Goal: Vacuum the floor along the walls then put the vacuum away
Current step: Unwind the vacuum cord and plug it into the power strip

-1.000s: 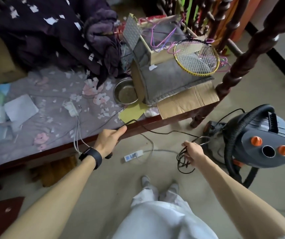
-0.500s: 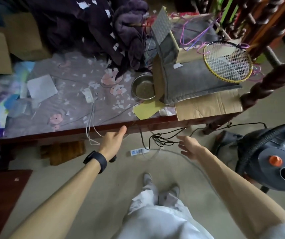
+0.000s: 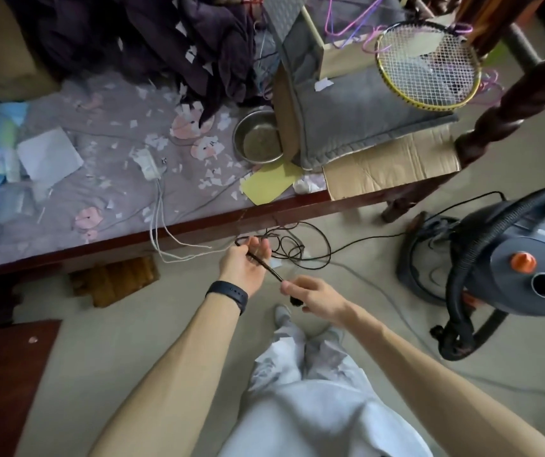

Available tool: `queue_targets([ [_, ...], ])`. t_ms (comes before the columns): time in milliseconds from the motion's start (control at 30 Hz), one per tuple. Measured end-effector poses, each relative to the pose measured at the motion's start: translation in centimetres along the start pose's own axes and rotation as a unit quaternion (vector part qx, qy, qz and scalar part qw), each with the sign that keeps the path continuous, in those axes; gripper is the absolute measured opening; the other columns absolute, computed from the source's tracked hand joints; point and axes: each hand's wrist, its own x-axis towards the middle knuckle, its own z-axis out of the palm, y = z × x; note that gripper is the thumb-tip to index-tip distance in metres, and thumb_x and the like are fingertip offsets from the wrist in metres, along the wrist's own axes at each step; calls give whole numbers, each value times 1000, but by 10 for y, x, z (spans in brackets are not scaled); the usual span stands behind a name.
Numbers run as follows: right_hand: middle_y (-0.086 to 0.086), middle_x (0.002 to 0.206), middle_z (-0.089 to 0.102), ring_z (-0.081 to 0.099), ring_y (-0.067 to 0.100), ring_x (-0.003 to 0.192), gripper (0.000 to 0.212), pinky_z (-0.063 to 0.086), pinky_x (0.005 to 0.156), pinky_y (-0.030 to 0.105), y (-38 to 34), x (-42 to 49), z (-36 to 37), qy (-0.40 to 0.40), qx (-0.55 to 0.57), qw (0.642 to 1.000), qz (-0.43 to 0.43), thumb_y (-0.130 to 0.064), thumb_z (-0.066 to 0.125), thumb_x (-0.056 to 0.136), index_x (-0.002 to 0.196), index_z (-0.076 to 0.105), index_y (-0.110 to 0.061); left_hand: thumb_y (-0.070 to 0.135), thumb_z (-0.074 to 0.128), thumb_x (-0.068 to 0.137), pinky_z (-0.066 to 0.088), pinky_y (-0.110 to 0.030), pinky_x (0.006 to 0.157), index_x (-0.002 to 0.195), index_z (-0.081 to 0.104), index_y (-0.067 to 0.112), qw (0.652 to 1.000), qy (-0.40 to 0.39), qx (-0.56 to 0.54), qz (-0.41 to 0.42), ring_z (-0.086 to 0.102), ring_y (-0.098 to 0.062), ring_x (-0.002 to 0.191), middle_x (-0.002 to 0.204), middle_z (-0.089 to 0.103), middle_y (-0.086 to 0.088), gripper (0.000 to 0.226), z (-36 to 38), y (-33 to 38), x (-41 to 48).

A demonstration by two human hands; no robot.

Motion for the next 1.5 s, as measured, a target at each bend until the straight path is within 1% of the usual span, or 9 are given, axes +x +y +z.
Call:
queue_targets([
  [133, 7, 83, 62, 59, 14, 62, 12, 50, 59, 23, 9, -1, -12, 38, 188, 981, 2, -18, 67, 101, 101, 62, -6, -3, 28, 102, 55, -32, 69, 89, 53, -1, 997, 47, 53, 15, 61, -25, 80, 90, 57, -13, 29, -14, -5, 10],
  [200, 8, 82, 62, 59, 14, 57, 14, 53, 58, 24, 13, 1, -17, 84, 188, 978, -18, -11, 70, 99, 106, 60, -4, -6, 41, 98, 58, -30, 63, 96, 57, -3, 962, 92, 254, 36, 61, -26, 79, 101, 59, -19, 16, -26, -7, 14],
  [300, 9, 77, 62, 60, 15, 59, 16, 55, 63, 26, 18, 6, -20, 101, 126, 985, -58, -3, 73, 94, 99, 58, -5, 11, 60, 91, 45, -38, 100, 143, 40, 17, 739, 100, 659, 98, 50, -34, 123, 141, 46, -15, 56, -49, -8, 19],
  [433, 6, 73, 66, 60, 20, 66, 17, 56, 70, 33, 20, 13, -16, 90, 82, 989, -86, -1, 75, 91, 92, 60, -9, 34, 60, 70, 15, -43, 118, 122, 58, 47, 469, -96, 854, 203, 23, -18, 144, 150, 40, 10, 54, -50, -9, 15],
  [600, -4, 66, 69, 64, 8, 59, 11, 57, 63, 22, 28, 25, -3, 109, 170, 978, -59, -3, 74, 94, 95, 65, -8, 49, 55, 88, 52, -38, 76, 99, 63, 28, 400, -209, 864, 221, 63, -23, 89, 91, 69, 3, 25, -46, -10, 26],
  [767, 5, 97, 76, 71, 17, 70, 16, 54, 65, 28, 36, 66, 25, 177, 226, 958, 15, -24, 68, 101, 109, 65, -11, 49, 36, 100, 40, -38, 62, 115, 47, 27, 188, -232, 910, 289, 64, -38, 89, 98, 68, -13, 29, -60, 22, 88],
  [900, 7, 107, 75, 68, 20, 72, 23, 46, 61, 26, 64, 130, 54, 229, 259, 934, 92, -31, 62, 104, 113, 61, -10, 43, 32, 103, 37, -39, 67, 132, 39, 23, 103, -194, 943, 250, 64, -38, 99, 109, 68, -13, 36, -85, 55, 169],
  [1333, 1, 96, 68, 68, 29, 105, 25, 41, 77, 27, 240, 382, 117, 194, -29, 961, 195, -46, 59, 99, 101, 65, -21, 26, 42, 96, 37, -35, 71, 121, 47, 18, 45, -61, 986, 149, 63, -29, 108, 117, 66, -5, 27, -211, 45, 456],
  [1500, 10, 131, 66, 61, 34, 123, 42, 47, 96, 34, 312, 483, 119, 195, -96, 963, 160, -41, 56, 101, 132, 58, -14, 35, 34, 101, 37, -36, 73, 121, 48, 17, 130, -15, 971, 201, 62, -31, 108, 121, 63, -8, 30, -262, 19, 561],
])
